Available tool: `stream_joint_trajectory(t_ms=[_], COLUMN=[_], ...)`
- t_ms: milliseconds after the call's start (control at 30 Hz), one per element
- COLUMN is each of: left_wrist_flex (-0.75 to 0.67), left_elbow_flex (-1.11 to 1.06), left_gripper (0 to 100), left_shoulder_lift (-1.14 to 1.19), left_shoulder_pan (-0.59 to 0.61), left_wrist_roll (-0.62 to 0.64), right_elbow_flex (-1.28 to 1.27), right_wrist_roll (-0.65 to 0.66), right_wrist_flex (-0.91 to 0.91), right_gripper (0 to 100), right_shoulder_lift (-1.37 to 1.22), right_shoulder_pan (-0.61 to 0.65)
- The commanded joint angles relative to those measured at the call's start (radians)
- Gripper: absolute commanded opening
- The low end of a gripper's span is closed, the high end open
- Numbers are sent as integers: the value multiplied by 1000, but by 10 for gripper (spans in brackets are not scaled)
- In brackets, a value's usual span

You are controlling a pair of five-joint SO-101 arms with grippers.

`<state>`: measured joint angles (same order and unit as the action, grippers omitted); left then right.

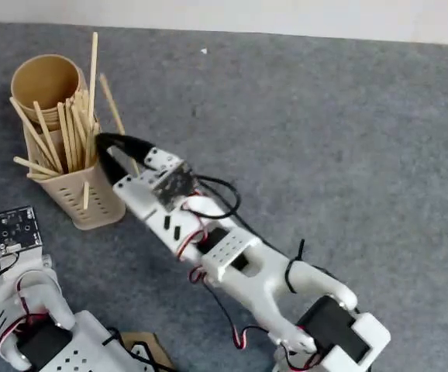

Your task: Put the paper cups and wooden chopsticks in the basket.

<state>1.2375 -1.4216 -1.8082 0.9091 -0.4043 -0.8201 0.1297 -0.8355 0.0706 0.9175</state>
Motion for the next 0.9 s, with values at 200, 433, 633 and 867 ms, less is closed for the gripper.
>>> stream_joint_trajectory(t_ms=[200, 433, 633, 867], left_wrist_flex=[3, 25, 84, 176], left_elbow_flex=[2, 13, 162, 717], left_gripper=[217, 217, 217, 218], left_shoulder_lift=[-7, -4, 33, 564], left_shoulder_pan=[2, 10, 10, -2], left_wrist_roll=[-8, -11, -58, -60], right_elbow_flex=[-22, -35, -39, -47], right_wrist_roll=[-9, -11, -11, -9], right_wrist_flex=[886, 1288, 1290, 1061], right_gripper=[10, 176, 199, 199], right_shoulder_lift=[449, 533, 354, 203], right_shoulder_pan=[-292, -199, -107, -111])
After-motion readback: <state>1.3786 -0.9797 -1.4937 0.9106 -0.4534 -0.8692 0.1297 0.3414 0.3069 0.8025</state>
